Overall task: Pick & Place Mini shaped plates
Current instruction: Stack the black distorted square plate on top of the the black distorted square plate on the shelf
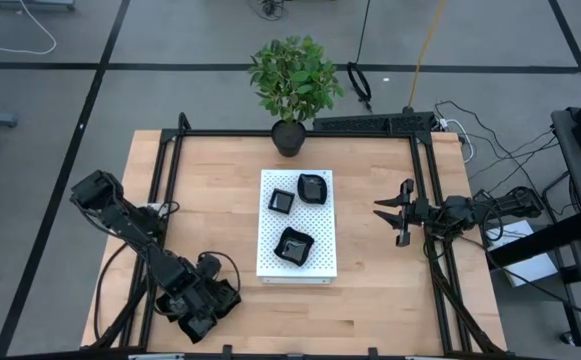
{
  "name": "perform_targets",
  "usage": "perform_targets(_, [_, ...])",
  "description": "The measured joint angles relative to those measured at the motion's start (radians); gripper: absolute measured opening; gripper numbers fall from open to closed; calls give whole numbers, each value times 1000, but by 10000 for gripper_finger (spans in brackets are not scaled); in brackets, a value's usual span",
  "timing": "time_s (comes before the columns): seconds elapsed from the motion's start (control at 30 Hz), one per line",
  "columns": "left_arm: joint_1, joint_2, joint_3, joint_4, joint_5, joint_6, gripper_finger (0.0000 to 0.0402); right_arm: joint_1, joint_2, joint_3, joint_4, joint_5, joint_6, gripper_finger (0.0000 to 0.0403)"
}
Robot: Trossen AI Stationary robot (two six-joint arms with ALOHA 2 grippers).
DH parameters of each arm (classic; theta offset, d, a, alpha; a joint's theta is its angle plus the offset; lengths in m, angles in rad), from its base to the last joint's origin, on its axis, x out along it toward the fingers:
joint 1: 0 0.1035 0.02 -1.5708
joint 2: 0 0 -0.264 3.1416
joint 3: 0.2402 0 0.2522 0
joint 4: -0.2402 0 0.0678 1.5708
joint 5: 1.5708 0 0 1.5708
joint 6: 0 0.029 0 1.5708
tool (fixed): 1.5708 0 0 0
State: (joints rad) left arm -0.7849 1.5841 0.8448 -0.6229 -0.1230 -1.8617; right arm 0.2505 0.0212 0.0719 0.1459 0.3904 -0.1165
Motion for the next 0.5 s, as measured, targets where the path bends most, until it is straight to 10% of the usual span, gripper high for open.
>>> perform_targets(0.17, [0,-7,0,-2,-13,42,12,0,0,0,0,0,0,102])
perform_targets(0.5, [-3,-193,13,-56,-194,105,4,0,0,0,0,0,0,102])
